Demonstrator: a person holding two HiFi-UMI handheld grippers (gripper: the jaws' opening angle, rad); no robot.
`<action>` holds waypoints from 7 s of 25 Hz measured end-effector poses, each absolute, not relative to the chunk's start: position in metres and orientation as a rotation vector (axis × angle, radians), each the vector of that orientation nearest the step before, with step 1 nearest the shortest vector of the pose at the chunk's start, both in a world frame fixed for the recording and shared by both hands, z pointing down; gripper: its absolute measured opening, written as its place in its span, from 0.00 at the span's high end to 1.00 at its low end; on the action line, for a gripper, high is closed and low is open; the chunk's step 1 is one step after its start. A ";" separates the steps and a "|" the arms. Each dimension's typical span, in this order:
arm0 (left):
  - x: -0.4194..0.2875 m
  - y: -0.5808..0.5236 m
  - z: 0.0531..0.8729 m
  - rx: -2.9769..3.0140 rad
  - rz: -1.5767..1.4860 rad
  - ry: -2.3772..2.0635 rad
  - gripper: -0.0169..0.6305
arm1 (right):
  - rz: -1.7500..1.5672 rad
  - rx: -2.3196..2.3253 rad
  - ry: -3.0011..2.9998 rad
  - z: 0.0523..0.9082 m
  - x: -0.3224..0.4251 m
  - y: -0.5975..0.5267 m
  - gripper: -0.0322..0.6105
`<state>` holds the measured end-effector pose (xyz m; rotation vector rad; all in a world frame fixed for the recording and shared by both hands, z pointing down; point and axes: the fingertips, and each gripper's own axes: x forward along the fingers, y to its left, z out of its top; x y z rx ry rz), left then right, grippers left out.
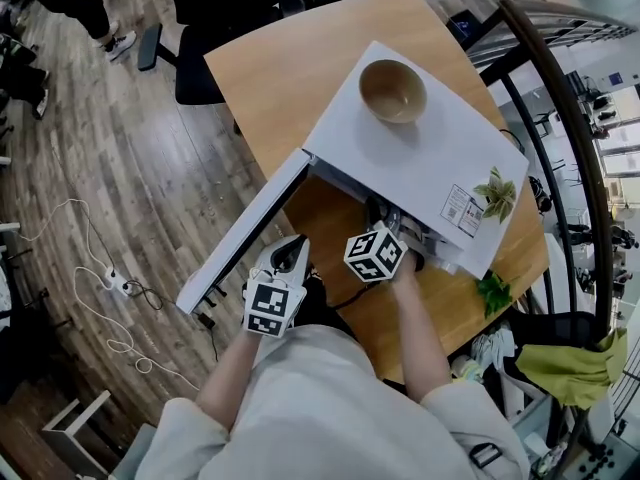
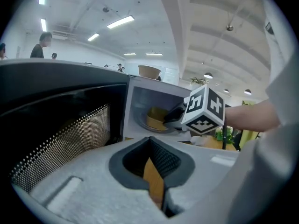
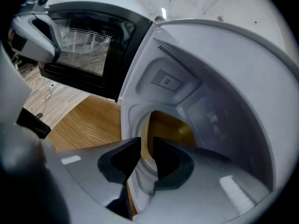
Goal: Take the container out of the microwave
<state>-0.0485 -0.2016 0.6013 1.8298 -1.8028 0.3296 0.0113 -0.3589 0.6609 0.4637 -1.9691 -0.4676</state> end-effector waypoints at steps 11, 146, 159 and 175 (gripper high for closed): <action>-0.051 -0.201 0.602 1.816 0.324 -1.809 0.97 | -0.481 0.421 -1.901 0.676 0.013 -0.365 0.78; 0.022 -0.127 0.512 2.313 0.249 -1.615 0.97 | 0.269 1.117 -2.596 0.521 0.092 -0.143 0.90; 0.021 -0.140 0.477 2.390 0.184 -1.627 0.97 | 0.139 1.227 -2.632 0.481 0.097 -0.145 0.90; 0.015 -0.142 0.447 2.424 0.115 -1.675 0.97 | 0.029 1.338 -2.615 0.453 0.114 -0.153 0.90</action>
